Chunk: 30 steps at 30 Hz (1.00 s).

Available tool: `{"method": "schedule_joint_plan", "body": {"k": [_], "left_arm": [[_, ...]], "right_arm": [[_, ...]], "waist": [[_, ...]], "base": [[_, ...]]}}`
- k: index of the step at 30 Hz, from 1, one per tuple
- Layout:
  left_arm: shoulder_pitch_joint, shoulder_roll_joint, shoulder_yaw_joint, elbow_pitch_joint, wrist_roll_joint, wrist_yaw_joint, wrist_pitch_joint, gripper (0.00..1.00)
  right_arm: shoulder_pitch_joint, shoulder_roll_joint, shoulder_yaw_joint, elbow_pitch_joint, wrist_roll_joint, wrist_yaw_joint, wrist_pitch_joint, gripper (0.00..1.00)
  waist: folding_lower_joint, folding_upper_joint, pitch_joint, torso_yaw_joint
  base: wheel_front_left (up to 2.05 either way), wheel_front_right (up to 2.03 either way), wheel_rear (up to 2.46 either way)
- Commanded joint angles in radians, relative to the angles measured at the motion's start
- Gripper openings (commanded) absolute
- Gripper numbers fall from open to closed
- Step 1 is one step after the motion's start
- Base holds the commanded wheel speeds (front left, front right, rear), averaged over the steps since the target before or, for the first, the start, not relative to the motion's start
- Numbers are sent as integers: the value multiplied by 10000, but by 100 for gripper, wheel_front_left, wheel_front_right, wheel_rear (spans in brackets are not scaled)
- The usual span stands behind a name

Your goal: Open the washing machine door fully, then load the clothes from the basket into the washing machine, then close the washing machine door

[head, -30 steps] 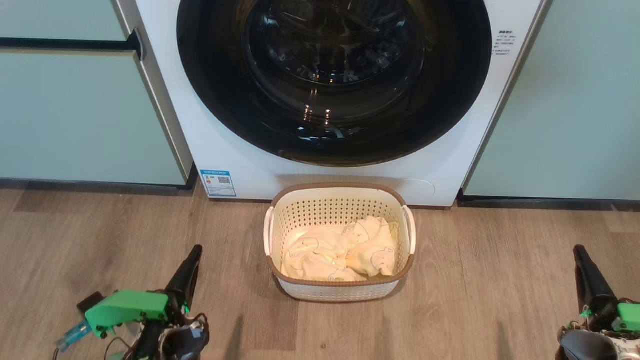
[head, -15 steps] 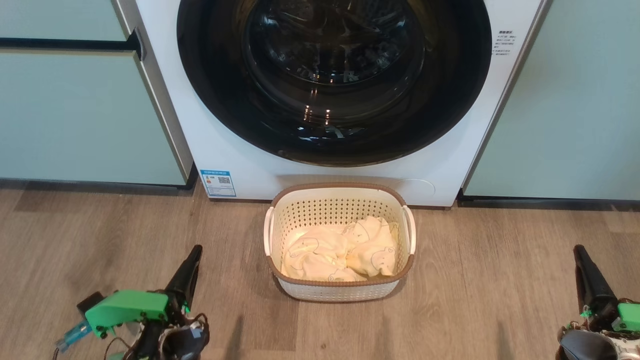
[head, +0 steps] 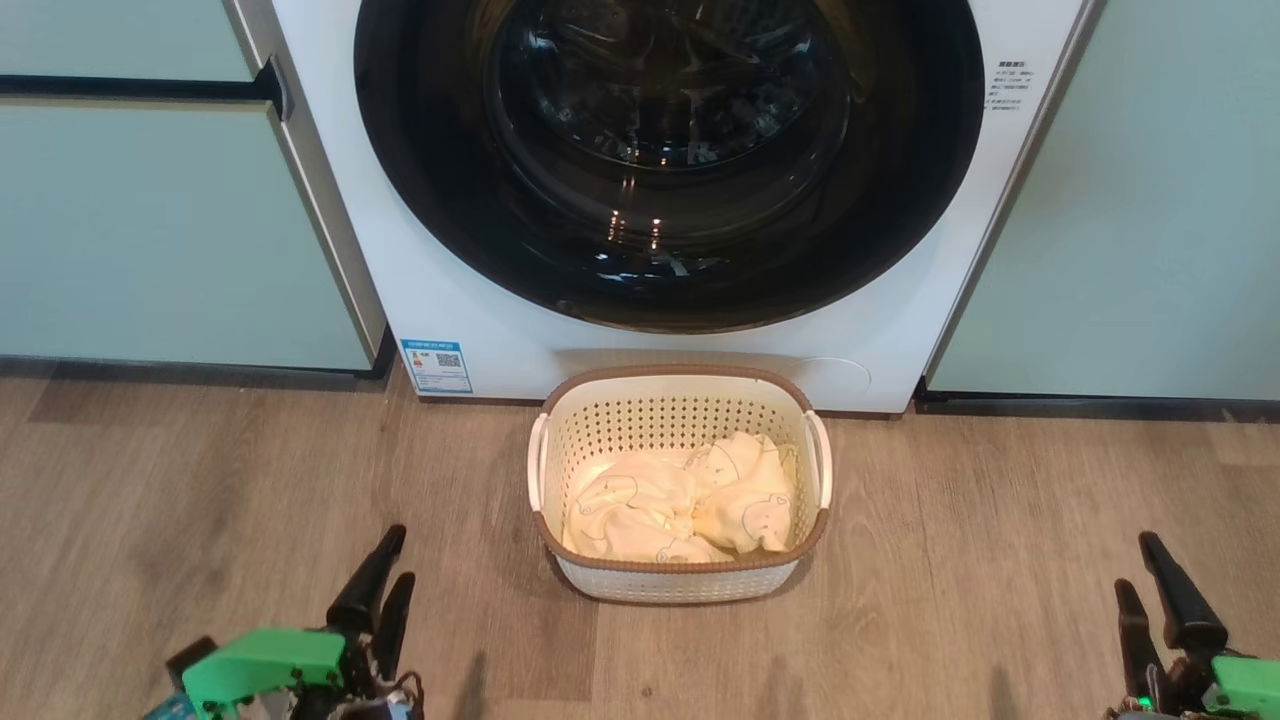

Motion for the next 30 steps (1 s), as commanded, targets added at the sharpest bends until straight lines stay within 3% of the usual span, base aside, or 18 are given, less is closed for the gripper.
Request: {"method": "schedule_joint_plan", "body": {"k": [1, 22, 30], "left_arm": [[-489, 89, 15, -389, 45, -11, -72, 100], [-835, 206, -76, -538, 259, -27, -405, 100], [-985, 523, -364, -490, 1283, -34, -1009, 100]], "right_arm": [[-581, -69, -23, -359, -32, -2, -45, 100], [-950, -247, 106, -411, -257, -7, -283, 100], [-1157, -657, 551, -133, -1544, -9, -992, 100]], "waist": [[0, 0, 3, 2], [0, 0, 36, 14], [0, 0, 52, 18]], "base": [[0, 0, 0], [0, 0, 0], [0, 0, 0]]}}
